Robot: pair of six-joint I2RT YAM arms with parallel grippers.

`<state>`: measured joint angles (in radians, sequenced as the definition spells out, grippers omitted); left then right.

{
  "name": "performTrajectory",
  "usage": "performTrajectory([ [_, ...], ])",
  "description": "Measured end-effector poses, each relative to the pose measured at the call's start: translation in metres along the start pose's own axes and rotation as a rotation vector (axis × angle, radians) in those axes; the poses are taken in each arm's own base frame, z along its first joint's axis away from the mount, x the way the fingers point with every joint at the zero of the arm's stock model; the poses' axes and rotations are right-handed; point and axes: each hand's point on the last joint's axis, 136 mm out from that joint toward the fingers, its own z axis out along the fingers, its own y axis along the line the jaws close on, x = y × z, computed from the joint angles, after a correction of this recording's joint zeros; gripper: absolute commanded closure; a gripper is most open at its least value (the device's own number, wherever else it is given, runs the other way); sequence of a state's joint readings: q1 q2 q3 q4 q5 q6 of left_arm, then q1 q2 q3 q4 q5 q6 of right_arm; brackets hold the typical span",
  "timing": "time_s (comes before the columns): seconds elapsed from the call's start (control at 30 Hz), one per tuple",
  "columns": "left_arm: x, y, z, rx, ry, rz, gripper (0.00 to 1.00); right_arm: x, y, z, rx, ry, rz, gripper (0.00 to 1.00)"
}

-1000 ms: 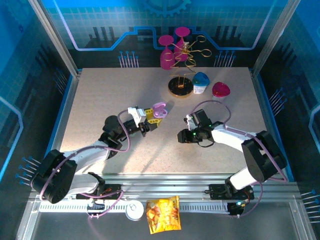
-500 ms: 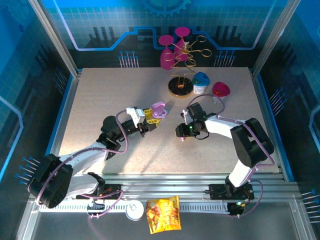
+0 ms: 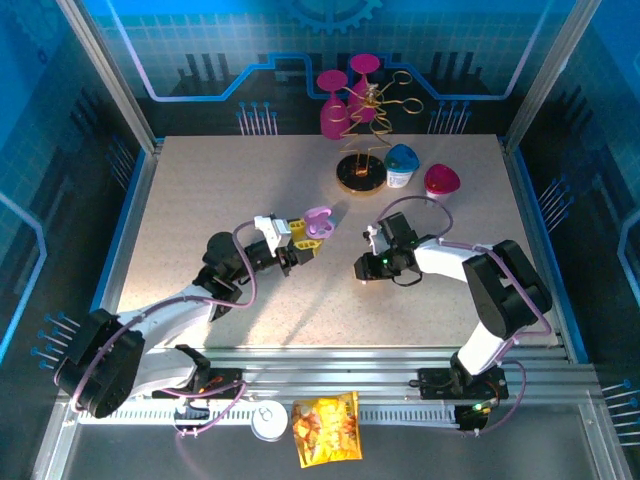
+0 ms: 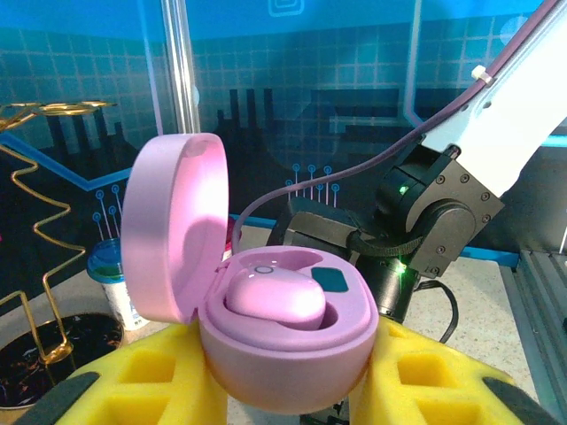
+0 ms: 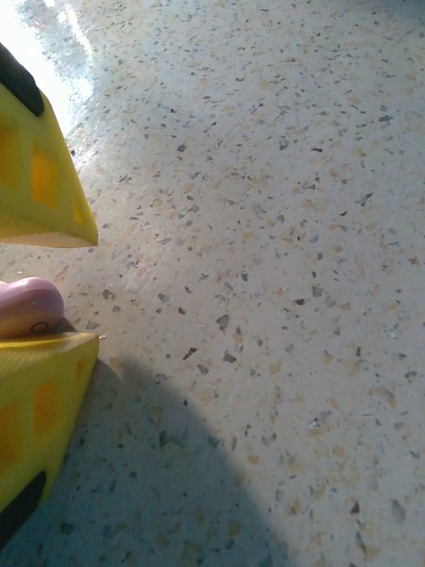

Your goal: Insert the wireless bluetooth earbuds into the charging case

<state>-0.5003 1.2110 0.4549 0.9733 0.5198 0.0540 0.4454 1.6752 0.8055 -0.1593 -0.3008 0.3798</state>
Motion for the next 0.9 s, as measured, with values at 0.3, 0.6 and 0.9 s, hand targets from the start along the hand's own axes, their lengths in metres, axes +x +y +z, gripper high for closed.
performTrajectory([
  [0.3,0.001,-0.001,0.0,0.002,0.002,-0.002,0.78,0.004,-0.001,0.0,-0.005,0.009,0.007,0.88],
  [0.6,0.001,-0.001,0.0,0.002,0.002,-0.001,0.78,0.008,0.0,-0.002,-0.005,0.028,0.015,0.85],
  [0.9,0.001,-0.001,0.0,0.002,0.003,-0.001,0.78,0.016,-0.001,-0.006,0.006,0.048,0.013,0.8],
])
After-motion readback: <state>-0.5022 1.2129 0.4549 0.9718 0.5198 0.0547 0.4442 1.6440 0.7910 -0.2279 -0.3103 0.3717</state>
